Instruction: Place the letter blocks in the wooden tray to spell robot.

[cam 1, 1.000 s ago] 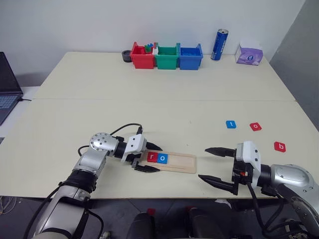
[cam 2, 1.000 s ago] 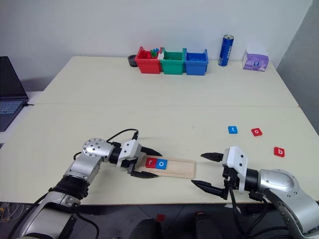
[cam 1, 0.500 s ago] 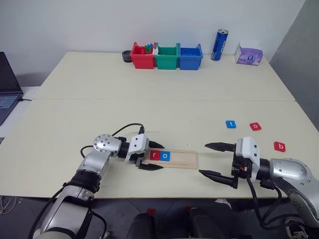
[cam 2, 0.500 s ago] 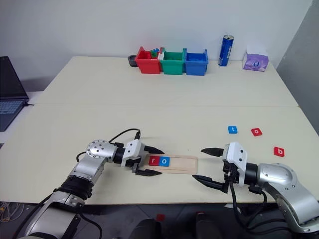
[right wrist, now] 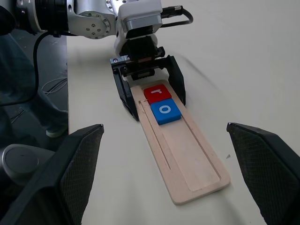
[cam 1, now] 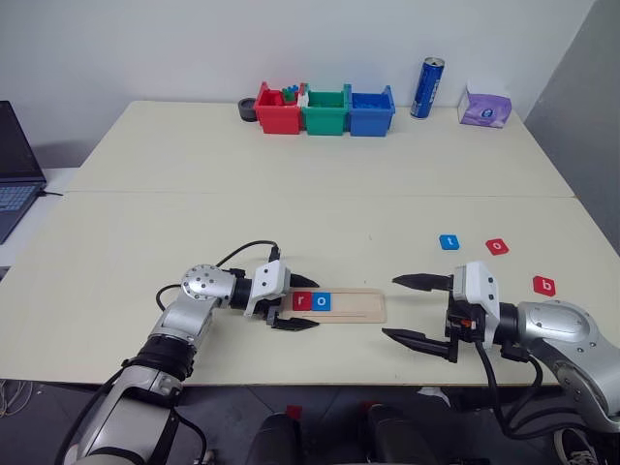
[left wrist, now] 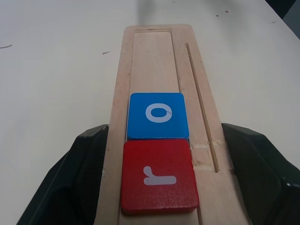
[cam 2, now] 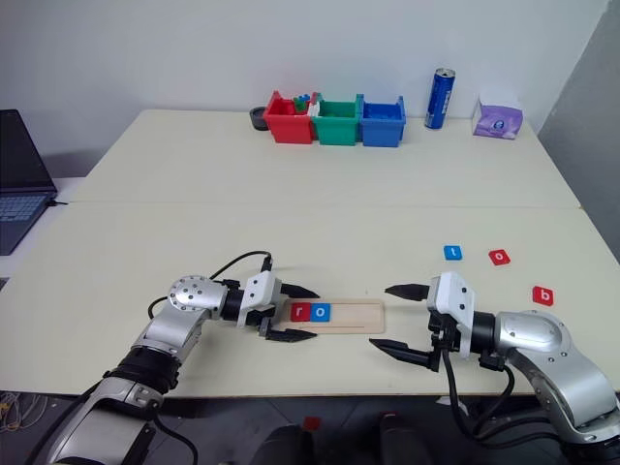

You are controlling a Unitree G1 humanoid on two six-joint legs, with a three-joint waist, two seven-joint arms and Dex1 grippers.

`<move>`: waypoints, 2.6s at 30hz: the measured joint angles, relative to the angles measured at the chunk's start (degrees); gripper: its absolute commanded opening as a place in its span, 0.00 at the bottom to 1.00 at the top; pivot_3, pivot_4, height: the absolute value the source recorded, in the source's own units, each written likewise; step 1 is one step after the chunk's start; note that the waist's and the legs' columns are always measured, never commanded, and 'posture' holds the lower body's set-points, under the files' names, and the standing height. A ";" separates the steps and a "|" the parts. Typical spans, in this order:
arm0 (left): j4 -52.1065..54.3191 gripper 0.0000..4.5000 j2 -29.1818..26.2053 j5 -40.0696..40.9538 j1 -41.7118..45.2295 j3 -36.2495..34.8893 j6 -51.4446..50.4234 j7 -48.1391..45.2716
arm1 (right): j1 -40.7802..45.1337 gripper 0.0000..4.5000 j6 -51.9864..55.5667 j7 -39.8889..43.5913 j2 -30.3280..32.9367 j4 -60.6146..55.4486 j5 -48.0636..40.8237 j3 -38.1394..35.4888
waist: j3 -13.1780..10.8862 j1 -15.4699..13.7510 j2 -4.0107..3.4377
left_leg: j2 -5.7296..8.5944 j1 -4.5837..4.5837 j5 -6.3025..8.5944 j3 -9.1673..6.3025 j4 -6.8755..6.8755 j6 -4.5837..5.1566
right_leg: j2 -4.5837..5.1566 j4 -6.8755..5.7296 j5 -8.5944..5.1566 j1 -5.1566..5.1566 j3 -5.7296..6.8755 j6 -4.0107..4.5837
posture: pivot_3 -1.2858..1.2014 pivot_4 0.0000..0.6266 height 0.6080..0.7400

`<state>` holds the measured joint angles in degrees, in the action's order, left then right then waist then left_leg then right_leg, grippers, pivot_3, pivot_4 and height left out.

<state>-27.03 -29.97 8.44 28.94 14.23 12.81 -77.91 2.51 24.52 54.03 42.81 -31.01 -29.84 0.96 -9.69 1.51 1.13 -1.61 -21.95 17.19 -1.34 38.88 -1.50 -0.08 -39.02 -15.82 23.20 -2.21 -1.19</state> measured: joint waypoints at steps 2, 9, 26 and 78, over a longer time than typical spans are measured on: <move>-0.03 1.00 -0.11 -0.31 0.16 -0.06 -0.19 0.56 | 0.02 1.00 0.00 -0.14 -0.04 0.00 0.12 0.20 | 0.00 0.00 0.00 | 0.00 0.01 0.00 0.00 0.00 0.00 | 0.00 -0.01 0.00 0.00 0.00 0.00 | 0.52 0.24 1.00; 0.04 1.00 -0.25 -0.42 0.44 -0.07 -1.42 0.16 | 0.19 1.00 0.00 -0.53 -0.34 0.00 0.78 0.20 | 0.00 0.00 -0.01 | -0.01 0.02 0.00 0.00 0.00 0.00 | -0.01 -0.02 0.00 0.00 0.00 0.00 | 0.52 0.24 1.00; 23.28 1.00 -9.39 8.72 3.60 -4.81 -24.13 -2.89 | -0.80 1.00 5.23 -15.29 -3.58 -1.69 0.36 -9.22 | -0.01 -0.22 0.01 | 0.00 -0.06 -0.01 -0.01 0.02 -0.01 | 0.05 -0.01 -0.01 0.00 -0.06 -0.01 | 0.52 0.24 1.00; 27.04 1.00 17.16 -0.06 4.05 6.13 -30.69 27.20 | 1.38 1.00 7.89 -49.07 -20.76 25.96 17.44 -27.66 | 0.27 0.16 -0.48 | 0.03 0.05 -0.02 0.14 -0.04 -0.02 | 0.00 -0.04 0.01 -0.01 -0.33 -0.02 | 0.52 0.24 1.00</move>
<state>0.00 -12.81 8.38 33.00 20.36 -17.88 -50.71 3.90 32.41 4.96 22.05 -5.05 -12.40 -26.70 -9.42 1.68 0.64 -1.58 -21.90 17.17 -1.20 38.84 -1.52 -0.08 -39.06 -15.81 23.19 -2.54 -1.21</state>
